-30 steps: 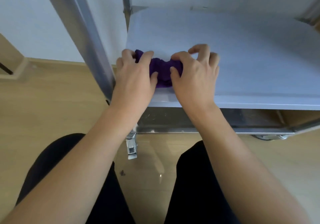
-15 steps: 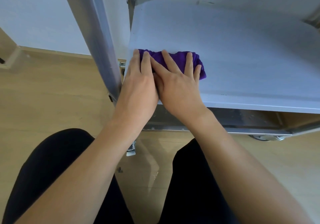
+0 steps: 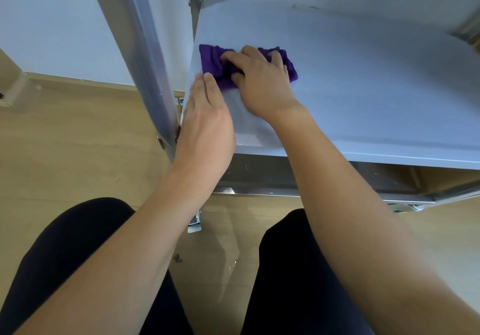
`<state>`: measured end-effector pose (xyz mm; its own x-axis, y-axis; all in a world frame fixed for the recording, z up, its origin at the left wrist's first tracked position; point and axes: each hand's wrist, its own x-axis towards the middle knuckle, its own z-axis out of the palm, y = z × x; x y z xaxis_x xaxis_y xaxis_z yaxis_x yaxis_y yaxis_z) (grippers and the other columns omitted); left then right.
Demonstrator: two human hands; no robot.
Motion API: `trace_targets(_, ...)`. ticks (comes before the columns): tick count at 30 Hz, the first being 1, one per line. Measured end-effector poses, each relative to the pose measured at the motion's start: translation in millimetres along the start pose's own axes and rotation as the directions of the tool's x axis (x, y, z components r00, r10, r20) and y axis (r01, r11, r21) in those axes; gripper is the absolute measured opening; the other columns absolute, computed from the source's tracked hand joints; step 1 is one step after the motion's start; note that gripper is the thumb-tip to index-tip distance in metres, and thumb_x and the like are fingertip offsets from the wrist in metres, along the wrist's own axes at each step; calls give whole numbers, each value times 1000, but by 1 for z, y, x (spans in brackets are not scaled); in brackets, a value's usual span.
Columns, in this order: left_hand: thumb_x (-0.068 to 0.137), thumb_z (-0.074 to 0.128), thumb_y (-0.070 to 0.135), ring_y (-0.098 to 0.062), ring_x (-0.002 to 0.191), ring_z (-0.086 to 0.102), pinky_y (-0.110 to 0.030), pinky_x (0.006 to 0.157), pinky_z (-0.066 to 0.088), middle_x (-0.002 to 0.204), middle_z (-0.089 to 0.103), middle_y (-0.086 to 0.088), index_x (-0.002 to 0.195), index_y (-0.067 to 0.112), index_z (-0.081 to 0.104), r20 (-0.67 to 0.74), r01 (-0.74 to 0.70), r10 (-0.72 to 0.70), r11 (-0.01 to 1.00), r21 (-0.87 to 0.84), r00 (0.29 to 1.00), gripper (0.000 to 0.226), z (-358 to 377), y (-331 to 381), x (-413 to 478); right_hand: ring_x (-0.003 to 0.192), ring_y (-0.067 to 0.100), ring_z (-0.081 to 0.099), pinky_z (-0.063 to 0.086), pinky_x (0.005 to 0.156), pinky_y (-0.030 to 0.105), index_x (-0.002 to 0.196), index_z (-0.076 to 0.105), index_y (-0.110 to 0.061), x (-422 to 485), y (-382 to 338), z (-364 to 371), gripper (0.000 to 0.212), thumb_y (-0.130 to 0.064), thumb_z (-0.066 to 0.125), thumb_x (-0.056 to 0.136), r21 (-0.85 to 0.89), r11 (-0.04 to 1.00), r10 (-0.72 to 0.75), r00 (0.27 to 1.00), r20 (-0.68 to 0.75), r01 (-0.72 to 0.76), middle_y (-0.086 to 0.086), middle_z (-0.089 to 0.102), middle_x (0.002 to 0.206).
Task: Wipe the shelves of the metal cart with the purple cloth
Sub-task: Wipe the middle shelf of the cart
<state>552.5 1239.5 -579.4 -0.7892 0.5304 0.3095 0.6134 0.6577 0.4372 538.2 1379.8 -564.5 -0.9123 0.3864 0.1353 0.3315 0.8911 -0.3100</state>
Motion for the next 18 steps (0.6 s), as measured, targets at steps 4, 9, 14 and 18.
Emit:
trace_targets(4,79,51,-14,-41,114,54,-39,85,47,132,45,-27,129,-8,42,-69,-12,7,998,-64,998,51,-1,2,0,107,38,49,38,100,51,125,50,-41,-43,4,4,40,-21,39,92,-21,1000,-24,997,-76,22,-12,52,117)
trace_targets(9,83,53,-9,-36,90,59,-28,67,36,114,54,-20,117,-3,48,-112,-28,18,996,-87,994,35,-4,4,-2,108,37,45,42,95,51,121,58,-34,-83,-13,-9,42,-25,40,85,11,1000,10,987,-161,-9,-9,55,120)
trace_targets(14,86,53,-6,-36,89,59,-31,66,38,110,56,-20,113,-2,53,-95,-51,45,997,-59,994,27,-5,1,-3,126,36,36,29,106,59,117,57,-38,-81,-22,-9,30,-48,49,89,111,989,114,985,-128,-100,-14,48,131)
trace_targets(18,87,43,-5,-31,97,59,-19,68,29,122,56,-16,124,1,50,-134,-53,38,993,-110,990,38,-9,2,-4,137,40,28,23,111,60,134,50,-41,-83,-21,0,39,-48,48,96,28,993,118,980,-161,-115,-16,51,137)
